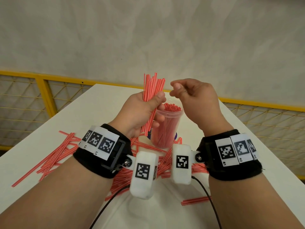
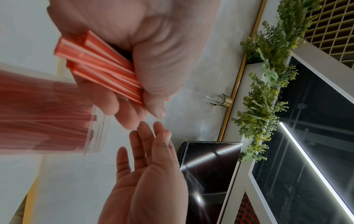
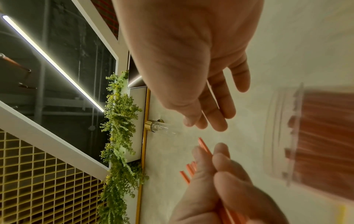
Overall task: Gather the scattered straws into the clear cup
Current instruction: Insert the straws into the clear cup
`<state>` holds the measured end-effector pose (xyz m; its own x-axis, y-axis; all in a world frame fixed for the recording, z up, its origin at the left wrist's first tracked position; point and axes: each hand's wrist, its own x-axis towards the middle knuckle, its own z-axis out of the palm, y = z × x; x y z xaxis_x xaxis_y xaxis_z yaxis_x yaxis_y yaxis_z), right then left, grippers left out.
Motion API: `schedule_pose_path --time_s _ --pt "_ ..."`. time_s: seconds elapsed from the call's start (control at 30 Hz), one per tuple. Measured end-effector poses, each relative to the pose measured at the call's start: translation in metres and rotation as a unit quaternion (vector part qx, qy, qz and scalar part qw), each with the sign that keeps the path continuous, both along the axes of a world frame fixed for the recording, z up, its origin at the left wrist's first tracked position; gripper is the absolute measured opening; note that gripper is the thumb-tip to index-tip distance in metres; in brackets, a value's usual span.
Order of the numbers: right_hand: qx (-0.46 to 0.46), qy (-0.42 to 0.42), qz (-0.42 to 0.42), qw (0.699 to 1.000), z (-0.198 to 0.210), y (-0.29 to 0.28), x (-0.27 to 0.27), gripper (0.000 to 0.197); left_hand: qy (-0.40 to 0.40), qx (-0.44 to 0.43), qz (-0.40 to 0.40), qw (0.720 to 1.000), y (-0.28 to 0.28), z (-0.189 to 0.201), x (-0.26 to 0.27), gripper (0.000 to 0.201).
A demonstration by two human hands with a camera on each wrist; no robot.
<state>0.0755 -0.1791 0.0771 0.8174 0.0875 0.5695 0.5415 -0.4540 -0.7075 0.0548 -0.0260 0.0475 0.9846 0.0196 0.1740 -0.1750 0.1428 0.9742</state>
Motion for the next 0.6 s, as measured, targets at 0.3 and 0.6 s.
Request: schedule_pose_path --time_s 0.3,0.6 --pt "0.122 0.071 0.046 0.989 0.0013 0.0067 -0.0056 0.022 -0.005 -0.001 -0.034 0.999 -0.0063 -0.0021 -0.0031 0.017" --pt "0.166 0.089 0.070 0.980 -0.0004 0.0053 -0.0057 0.022 -0.007 0.014 -0.040 0.999 -0.0089 -0.0022 -0.0064 0.025"
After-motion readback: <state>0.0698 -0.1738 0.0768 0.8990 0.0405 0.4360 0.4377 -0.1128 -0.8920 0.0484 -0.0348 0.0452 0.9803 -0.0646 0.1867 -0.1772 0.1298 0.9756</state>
